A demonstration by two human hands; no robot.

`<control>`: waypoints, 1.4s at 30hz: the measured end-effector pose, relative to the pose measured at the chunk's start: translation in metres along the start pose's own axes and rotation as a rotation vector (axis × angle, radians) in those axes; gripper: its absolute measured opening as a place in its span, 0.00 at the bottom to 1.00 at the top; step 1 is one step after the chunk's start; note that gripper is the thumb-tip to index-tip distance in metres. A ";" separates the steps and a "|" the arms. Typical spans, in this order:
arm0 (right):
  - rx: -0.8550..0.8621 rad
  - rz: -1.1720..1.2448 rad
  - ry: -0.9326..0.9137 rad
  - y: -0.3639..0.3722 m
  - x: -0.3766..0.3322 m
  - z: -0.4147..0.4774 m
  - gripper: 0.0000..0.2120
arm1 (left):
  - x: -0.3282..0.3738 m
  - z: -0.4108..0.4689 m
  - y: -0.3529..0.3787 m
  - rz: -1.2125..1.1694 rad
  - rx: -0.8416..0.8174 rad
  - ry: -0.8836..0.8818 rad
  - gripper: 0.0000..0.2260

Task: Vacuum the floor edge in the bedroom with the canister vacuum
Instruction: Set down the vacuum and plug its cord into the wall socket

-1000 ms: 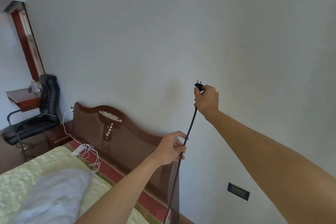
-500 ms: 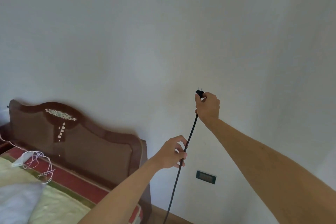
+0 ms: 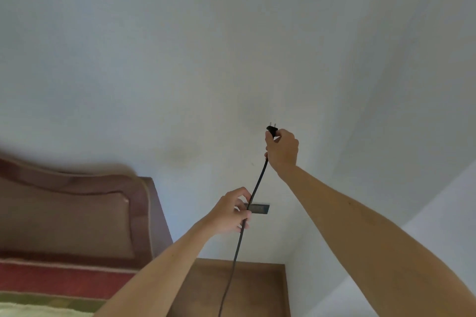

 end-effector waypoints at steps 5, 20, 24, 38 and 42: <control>0.025 -0.048 0.099 0.012 0.057 -0.004 0.11 | -0.044 0.023 0.020 0.050 -0.075 -0.019 0.07; -0.137 -0.284 0.282 0.092 0.265 -0.026 0.18 | -0.175 0.055 0.104 0.081 -0.132 -0.275 0.08; -0.206 -0.337 0.300 0.115 0.305 -0.028 0.14 | -0.208 0.062 0.128 0.063 -0.115 -0.325 0.07; -0.342 -0.440 0.195 0.167 0.365 -0.061 0.13 | -0.298 0.073 0.154 0.003 -0.122 -0.473 0.13; -0.315 -0.413 0.190 0.173 0.366 -0.066 0.13 | -0.306 0.075 0.153 0.014 -0.124 -0.489 0.12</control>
Point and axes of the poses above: each hand's wrist, its own z-axis towards the middle knuckle, its own y-axis out of the palm, x = y × z, the point moved 1 cm from there along z, towards the middle knuckle, and after that the axes turned 12 degrees about x, right-handed, at the moved point
